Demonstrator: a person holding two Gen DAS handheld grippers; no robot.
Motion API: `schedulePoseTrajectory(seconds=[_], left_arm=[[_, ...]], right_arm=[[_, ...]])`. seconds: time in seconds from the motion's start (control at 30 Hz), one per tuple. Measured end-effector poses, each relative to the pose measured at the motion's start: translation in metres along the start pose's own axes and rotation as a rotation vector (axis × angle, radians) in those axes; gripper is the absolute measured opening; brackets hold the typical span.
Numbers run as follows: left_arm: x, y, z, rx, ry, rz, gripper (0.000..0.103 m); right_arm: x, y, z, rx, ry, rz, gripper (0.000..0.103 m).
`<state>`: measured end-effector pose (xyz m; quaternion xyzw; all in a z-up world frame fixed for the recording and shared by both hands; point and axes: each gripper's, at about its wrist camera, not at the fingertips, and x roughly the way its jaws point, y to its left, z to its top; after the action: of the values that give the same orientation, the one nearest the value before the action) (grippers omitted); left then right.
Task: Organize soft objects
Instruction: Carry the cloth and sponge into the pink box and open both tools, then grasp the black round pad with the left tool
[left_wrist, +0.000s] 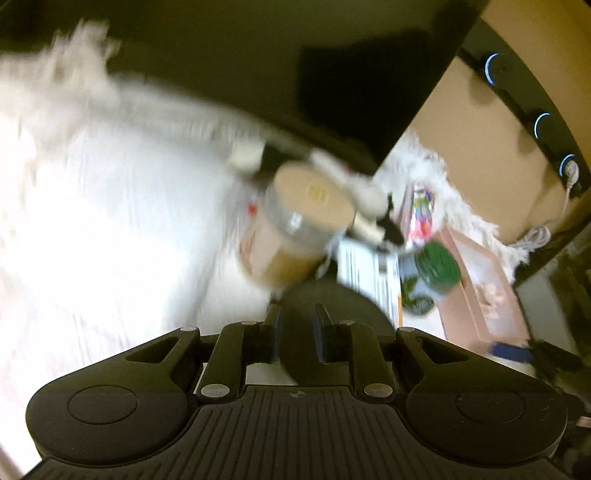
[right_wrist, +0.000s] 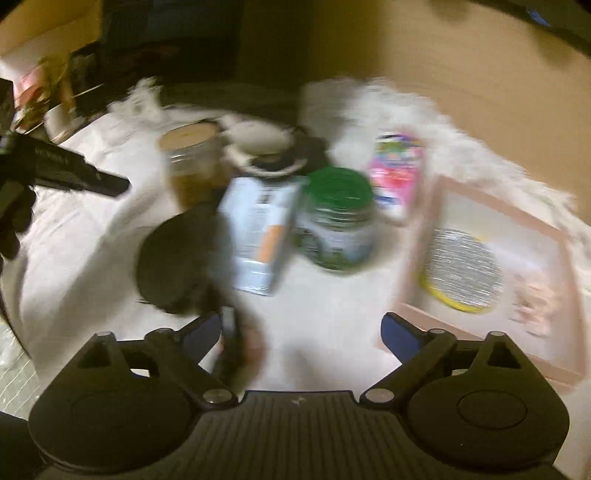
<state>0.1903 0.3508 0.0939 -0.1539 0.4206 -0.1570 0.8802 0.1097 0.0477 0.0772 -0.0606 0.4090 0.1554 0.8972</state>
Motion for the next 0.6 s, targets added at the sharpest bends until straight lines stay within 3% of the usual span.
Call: schedulePoseTrajectory(seconds=[0.1, 0.23, 0.43, 0.6], left_arm=[[0.006, 0.020, -0.015, -0.083, 0.060, -0.051, 0.020], [0.019, 0.031, -0.035, -0.182, 0.105, -0.058, 0.020], [0.040, 0.042, -0.052, -0.337, 0.087, -0.115, 0.020], [0.057, 0.052, -0.062, -0.454, 0.119, -0.196, 0.022]], right_arm=[[0.016, 0.023, 0.005, -0.059, 0.016, 0.016, 0.093], [0.028, 0.040, -0.003, -0.126, 0.054, -0.005, 0.093], [0.035, 0.042, -0.029, -0.116, 0.113, -0.034, 0.093], [0.041, 0.038, -0.042, -0.062, 0.132, -0.057, 0.094]])
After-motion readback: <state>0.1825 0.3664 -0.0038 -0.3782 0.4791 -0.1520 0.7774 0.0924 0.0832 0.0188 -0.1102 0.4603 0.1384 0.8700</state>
